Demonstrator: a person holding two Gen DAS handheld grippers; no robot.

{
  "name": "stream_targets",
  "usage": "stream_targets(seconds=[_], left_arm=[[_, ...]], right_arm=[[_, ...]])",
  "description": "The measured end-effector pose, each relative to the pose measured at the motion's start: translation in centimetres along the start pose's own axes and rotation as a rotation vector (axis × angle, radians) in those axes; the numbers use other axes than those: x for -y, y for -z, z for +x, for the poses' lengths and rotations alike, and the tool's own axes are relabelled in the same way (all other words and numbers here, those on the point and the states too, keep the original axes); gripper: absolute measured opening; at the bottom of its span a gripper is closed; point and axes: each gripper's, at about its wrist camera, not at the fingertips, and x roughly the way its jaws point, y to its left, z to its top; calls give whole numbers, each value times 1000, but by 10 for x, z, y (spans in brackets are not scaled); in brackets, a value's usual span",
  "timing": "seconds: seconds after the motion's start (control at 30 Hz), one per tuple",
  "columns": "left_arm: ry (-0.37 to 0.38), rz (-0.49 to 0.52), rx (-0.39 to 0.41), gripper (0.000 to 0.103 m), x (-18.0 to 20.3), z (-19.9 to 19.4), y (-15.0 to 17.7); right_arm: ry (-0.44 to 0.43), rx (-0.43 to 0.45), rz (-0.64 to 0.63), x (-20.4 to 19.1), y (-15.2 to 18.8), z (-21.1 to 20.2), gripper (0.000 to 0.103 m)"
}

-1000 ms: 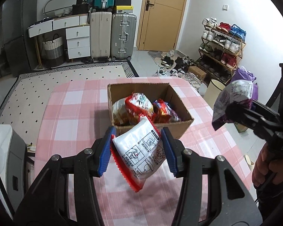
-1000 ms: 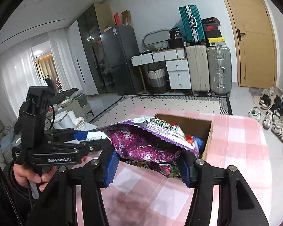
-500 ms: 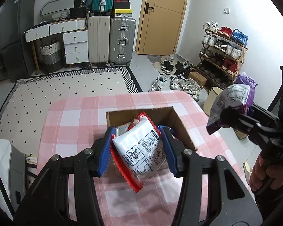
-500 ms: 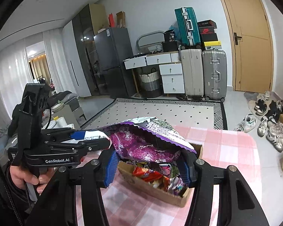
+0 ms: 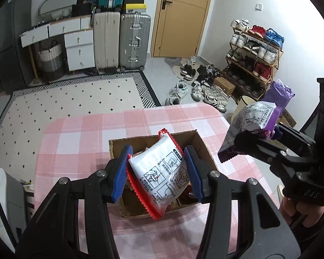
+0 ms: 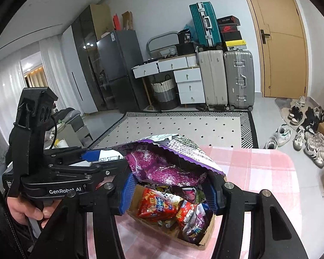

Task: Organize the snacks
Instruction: 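Lift both packs and carry them over the cardboard box, then open both tools to drop the packs into the box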

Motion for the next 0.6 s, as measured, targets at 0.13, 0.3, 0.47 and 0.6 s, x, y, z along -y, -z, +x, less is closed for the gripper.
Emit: stream_targets(seconds=[0.13, 0.3, 0.47, 0.6], left_arm=[[9, -13, -10, 47, -4, 15, 1], [17, -10, -30, 47, -5, 37, 0], [40, -37, -60, 47, -11, 61, 5], [51, -48, -76, 47, -14, 80, 6]], right_arm=[[6, -29, 1, 8, 5, 17, 55], [13, -54, 3, 17, 14, 36, 55], [32, -91, 5, 25, 24, 58, 55], [35, -127, 19, 35, 31, 75, 56]])
